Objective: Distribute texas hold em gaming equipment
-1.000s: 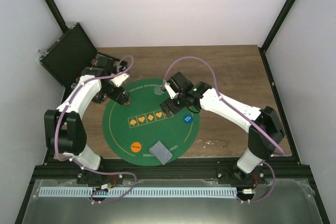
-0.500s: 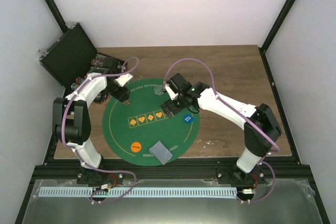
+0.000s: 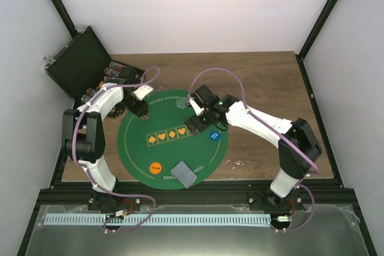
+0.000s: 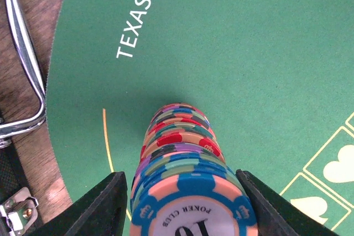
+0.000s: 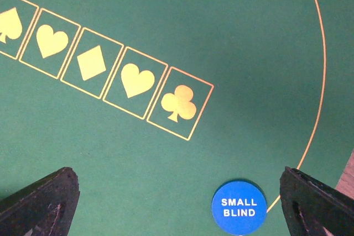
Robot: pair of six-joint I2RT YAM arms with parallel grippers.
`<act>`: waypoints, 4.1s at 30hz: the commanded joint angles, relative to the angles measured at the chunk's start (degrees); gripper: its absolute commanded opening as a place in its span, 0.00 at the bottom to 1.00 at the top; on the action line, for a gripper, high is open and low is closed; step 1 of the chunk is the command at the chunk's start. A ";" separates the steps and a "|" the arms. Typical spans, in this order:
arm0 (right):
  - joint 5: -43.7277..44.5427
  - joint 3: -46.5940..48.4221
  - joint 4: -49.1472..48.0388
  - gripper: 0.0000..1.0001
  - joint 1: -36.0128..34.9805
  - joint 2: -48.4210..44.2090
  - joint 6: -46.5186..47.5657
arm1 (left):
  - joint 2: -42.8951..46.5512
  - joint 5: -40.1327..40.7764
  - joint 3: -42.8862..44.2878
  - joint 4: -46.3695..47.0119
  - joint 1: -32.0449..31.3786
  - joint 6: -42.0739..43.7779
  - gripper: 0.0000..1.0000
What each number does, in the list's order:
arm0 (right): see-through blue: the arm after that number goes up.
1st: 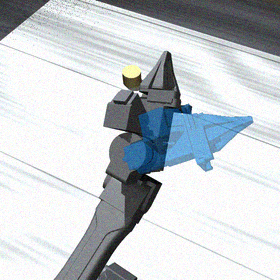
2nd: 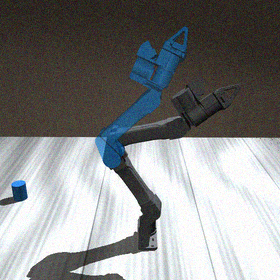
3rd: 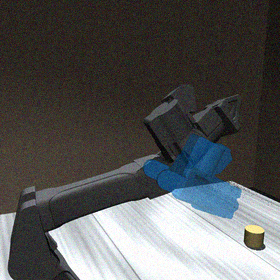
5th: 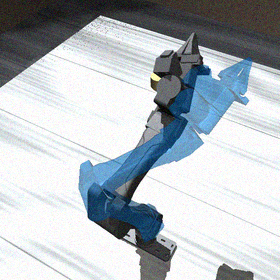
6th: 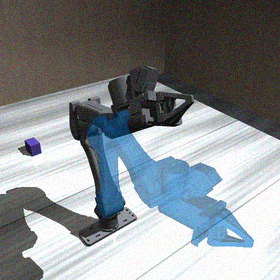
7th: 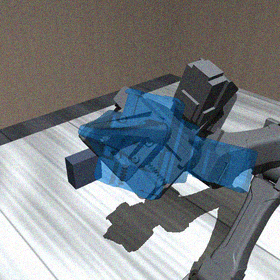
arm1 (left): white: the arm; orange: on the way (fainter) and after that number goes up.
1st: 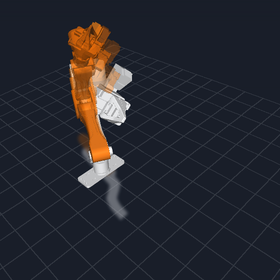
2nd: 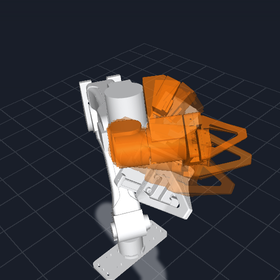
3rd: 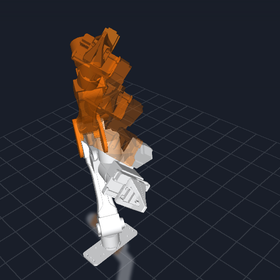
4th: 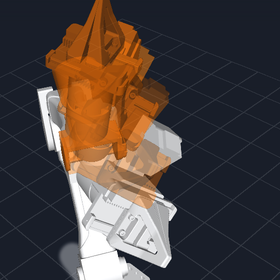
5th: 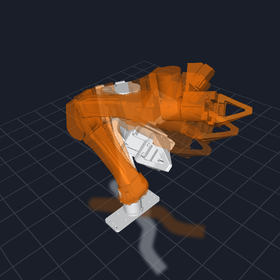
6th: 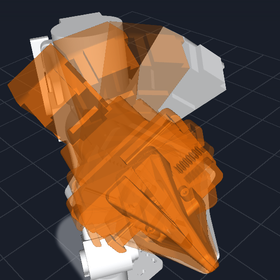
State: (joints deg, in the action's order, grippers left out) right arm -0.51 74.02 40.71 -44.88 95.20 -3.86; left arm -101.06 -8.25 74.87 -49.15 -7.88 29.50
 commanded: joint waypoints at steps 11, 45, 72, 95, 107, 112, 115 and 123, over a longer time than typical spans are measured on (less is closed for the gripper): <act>1.11 -0.76 -0.20 1.00 0.75 -1.09 0.51 | -0.90 -1.21 0.15 0.21 -0.18 1.47 0.35; -4.51 -6.40 -1.06 1.00 12.66 -11.51 -0.20 | 8.33 -2.82 6.64 -14.05 -8.77 2.98 0.00; -11.91 -16.43 -3.91 1.00 34.50 -25.06 -3.13 | -12.96 4.98 19.15 -8.42 -51.03 -6.33 0.00; 2.45 -11.74 3.24 1.00 34.61 -29.31 -3.07 | -24.53 7.58 24.18 1.54 -53.21 -21.86 0.00; 6.37 -9.69 6.05 1.00 34.60 -31.96 -1.31 | -30.26 7.92 32.62 -3.01 -53.23 -22.39 0.13; 7.57 -9.24 6.64 1.00 34.60 -32.62 -1.23 | -30.43 8.12 32.62 -3.04 -53.22 -22.58 0.17; 7.91 -9.16 6.70 1.00 34.61 -33.20 -1.24 | -29.92 8.67 32.21 -3.09 -53.23 -24.21 0.14; 7.46 -9.42 6.91 1.00 34.60 -33.53 -0.52 | -25.59 10.64 24.71 2.11 -53.20 -28.61 0.20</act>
State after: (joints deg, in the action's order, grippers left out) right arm 6.33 62.13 47.24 -10.72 62.61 -5.10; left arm -128.53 0.51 100.77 -48.07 -61.04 3.97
